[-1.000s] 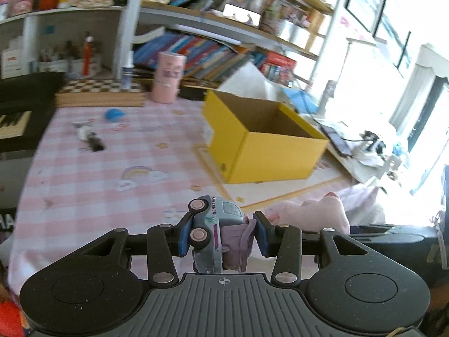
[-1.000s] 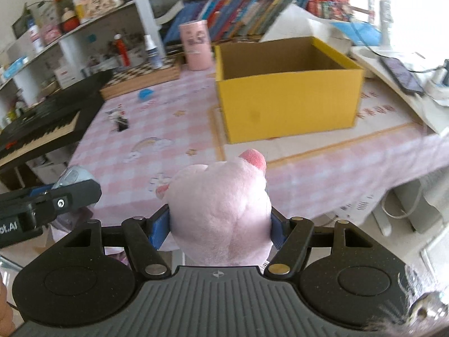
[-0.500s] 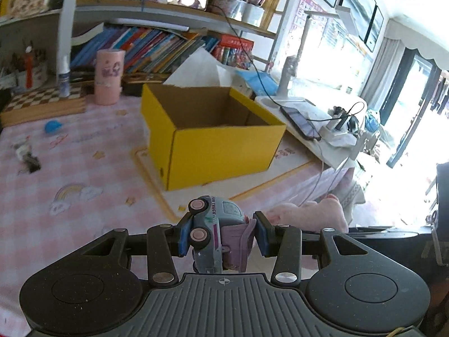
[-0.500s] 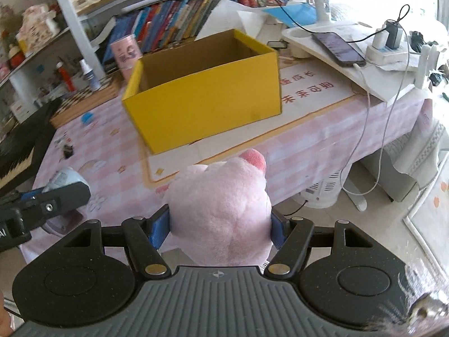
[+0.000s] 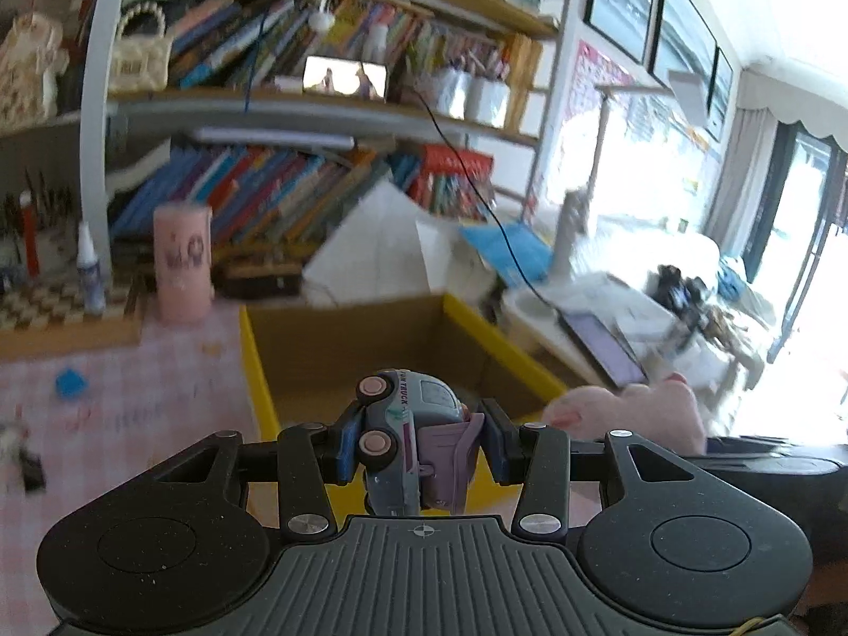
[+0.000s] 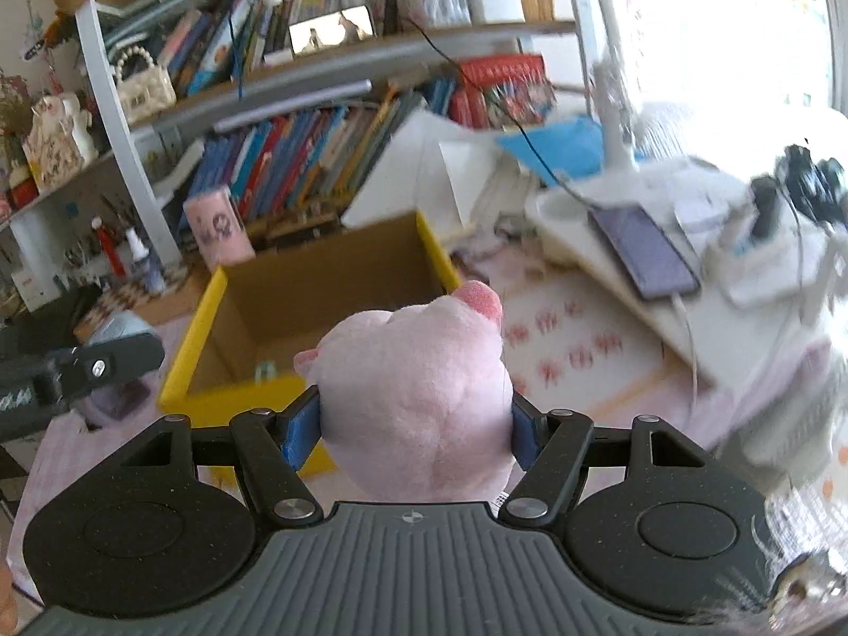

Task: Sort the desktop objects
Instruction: 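Lift and carry the toy car and pink plush over the yellow box, then open the left tool to drop the toy car while the right tool releases the plush into the box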

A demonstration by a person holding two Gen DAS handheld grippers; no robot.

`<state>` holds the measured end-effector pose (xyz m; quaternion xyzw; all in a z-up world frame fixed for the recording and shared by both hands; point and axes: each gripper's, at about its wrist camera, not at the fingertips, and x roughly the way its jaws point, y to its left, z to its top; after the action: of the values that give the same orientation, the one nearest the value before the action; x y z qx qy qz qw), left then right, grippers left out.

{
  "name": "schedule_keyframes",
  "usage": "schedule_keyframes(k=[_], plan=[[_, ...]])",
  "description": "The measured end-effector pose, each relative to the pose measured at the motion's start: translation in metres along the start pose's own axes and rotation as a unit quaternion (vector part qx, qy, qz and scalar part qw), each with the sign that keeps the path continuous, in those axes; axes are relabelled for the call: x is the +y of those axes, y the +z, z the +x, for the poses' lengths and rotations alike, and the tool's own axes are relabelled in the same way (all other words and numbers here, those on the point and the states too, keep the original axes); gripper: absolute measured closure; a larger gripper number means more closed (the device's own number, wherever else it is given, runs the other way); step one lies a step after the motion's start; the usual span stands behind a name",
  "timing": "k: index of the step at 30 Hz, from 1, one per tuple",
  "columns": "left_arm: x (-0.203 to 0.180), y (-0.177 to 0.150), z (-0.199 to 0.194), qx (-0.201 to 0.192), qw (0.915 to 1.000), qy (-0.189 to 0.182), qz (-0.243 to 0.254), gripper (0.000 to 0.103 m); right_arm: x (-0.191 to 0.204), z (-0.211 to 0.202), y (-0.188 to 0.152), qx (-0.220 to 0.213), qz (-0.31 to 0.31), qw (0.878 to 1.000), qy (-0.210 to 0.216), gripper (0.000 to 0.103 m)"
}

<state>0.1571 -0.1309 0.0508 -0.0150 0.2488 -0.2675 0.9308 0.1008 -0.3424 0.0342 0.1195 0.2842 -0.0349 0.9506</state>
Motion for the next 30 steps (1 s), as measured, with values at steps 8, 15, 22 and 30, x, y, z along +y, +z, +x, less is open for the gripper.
schedule_keyframes(k=[8,15,22,30], plan=[[0.0,0.012,0.073,0.022,0.9972,0.066,0.028,0.059,-0.005,0.047,0.061,-0.032,-0.035,0.998,0.051,0.037],[0.009,0.001,0.117,0.082,0.9923,0.092,0.013,0.059,0.009,0.109,0.09,0.012,-0.081,0.992,0.097,0.036],[0.004,-0.009,0.141,0.125,0.9874,0.096,0.014,0.059,0.031,0.177,0.099,0.109,-0.125,0.976,0.138,0.035],[-0.002,-0.011,0.146,0.13,0.9865,0.099,0.006,0.057,0.048,0.224,0.087,0.173,-0.168,0.962,0.13,0.031]])
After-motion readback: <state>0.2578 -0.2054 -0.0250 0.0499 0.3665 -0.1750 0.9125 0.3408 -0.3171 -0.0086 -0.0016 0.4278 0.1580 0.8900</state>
